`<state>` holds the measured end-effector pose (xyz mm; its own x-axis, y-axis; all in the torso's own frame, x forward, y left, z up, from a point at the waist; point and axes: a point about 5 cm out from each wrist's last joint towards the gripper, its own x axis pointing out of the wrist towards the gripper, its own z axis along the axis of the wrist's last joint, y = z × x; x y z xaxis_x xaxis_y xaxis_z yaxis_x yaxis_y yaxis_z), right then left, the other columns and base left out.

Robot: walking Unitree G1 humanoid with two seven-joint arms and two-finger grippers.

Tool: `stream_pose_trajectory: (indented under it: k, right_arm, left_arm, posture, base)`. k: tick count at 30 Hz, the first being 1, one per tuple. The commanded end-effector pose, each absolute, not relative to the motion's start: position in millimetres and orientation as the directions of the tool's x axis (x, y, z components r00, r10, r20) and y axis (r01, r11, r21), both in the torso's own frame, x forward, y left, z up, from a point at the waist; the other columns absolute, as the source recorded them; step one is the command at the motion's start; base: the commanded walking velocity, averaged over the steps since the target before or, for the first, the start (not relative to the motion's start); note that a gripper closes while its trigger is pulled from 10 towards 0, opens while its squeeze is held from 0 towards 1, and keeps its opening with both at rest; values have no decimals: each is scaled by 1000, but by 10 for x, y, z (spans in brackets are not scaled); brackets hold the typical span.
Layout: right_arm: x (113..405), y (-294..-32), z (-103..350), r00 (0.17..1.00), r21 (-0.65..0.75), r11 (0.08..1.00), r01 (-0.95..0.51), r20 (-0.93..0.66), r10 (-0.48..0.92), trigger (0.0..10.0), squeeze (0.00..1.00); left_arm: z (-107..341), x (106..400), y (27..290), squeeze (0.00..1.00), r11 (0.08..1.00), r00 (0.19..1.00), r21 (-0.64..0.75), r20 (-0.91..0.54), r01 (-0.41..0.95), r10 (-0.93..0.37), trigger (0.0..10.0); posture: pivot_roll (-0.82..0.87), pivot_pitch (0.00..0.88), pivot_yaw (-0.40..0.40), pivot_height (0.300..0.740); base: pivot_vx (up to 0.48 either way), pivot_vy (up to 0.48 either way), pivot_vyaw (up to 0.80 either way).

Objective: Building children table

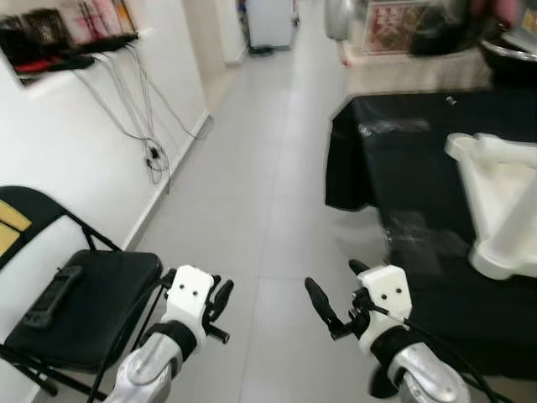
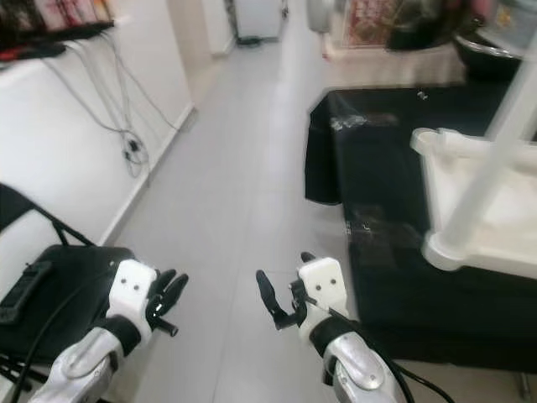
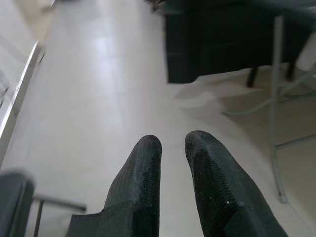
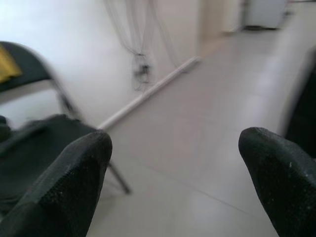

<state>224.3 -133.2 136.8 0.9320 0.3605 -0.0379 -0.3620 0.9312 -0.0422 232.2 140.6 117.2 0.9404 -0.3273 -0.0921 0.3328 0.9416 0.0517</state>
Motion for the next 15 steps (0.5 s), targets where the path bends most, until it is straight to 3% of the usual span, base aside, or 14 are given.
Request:
stream_pose_trajectory:
  k: [1, 4, 8, 15]
  right_arm:
    - [2265, -1349, 1358, 940, -23, 940, -340, -43, 339, 10000, 0]
    - [2316, -1334, 1331, 940, 20, 941, -337, -59, 337, 10000, 0]
    - [2366, -1331, 1327, 941, 37, 943, -332, -63, 334, 10000, 0]
    - [2390, -1336, 1325, 934, 27, 936, -351, -61, 352, 10000, 0]
  left_arm:
    - [1177, 2293, 1423, 0, 943, 940, 14, -91, 331, -329, 10000]
    - [1187, 2294, 1426, 0, 948, 945, -28, -77, 316, -317, 10000]
    - [1192, 2341, 1406, 0, 951, 949, -34, -66, 307, -309, 10000]
    - [1193, 2353, 1381, 0, 952, 951, -47, -54, 303, -306, 10000]
  posture:
    - [-26, 75, 45, 740]
    - [-18, 72, 41, 740]
    - [-20, 73, 26, 740]
    - [-26, 70, 16, 740]
  base:
    - [394, 0, 0]
    - [409, 0, 0]
    - [407, 0, -653]
    - [403, 0, 0]
